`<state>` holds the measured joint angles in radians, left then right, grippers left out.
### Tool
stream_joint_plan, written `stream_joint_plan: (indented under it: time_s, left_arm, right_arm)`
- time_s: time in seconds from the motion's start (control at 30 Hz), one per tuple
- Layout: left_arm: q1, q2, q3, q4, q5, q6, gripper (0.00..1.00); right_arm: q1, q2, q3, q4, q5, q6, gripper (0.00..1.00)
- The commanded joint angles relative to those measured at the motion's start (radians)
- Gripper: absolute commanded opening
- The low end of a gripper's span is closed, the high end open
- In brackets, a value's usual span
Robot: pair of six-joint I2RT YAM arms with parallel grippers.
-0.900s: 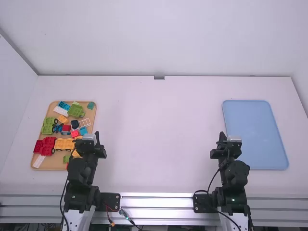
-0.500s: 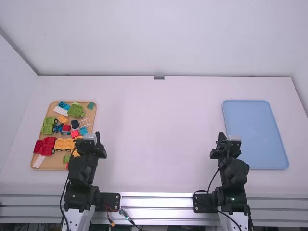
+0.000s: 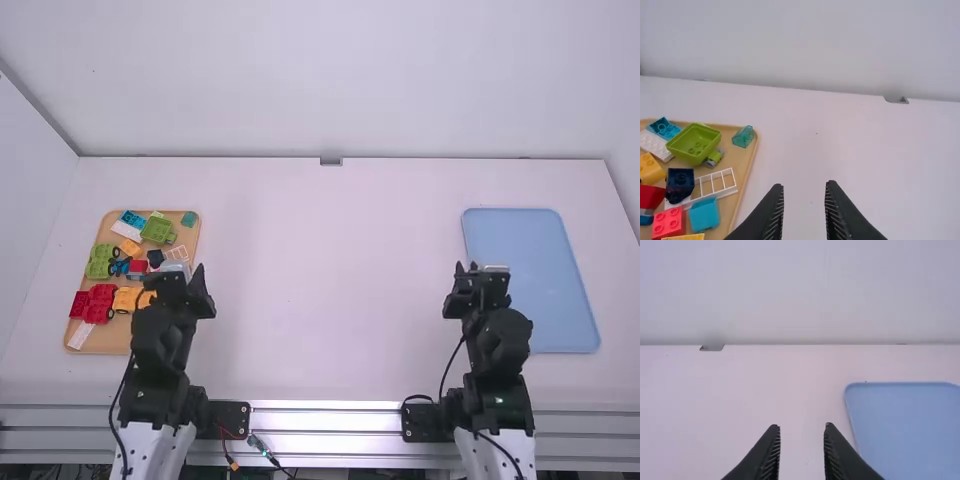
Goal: Assemble lego blocks to make yellow taxi
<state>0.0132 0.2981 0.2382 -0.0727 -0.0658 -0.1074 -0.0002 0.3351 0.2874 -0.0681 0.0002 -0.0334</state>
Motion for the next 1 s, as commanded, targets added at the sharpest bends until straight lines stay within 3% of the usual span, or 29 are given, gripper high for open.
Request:
stream_joint_plan:
  time_s: [0.0, 0.97]
  left_arm:
    - [0.016, 0.055, 0.071, -0.010, -0.028, -0.063, 0.29]
    - [0.059, 0.713, 0.632, -0.226, -0.141, -0.383, 0.82]
  right_arm:
    - [0.005, 0.067, 0.088, -0.007, 0.001, -0.009, 0.29]
    - [0.010, 0.812, 0.770, -0.157, 0.001, -0.083, 0.83]
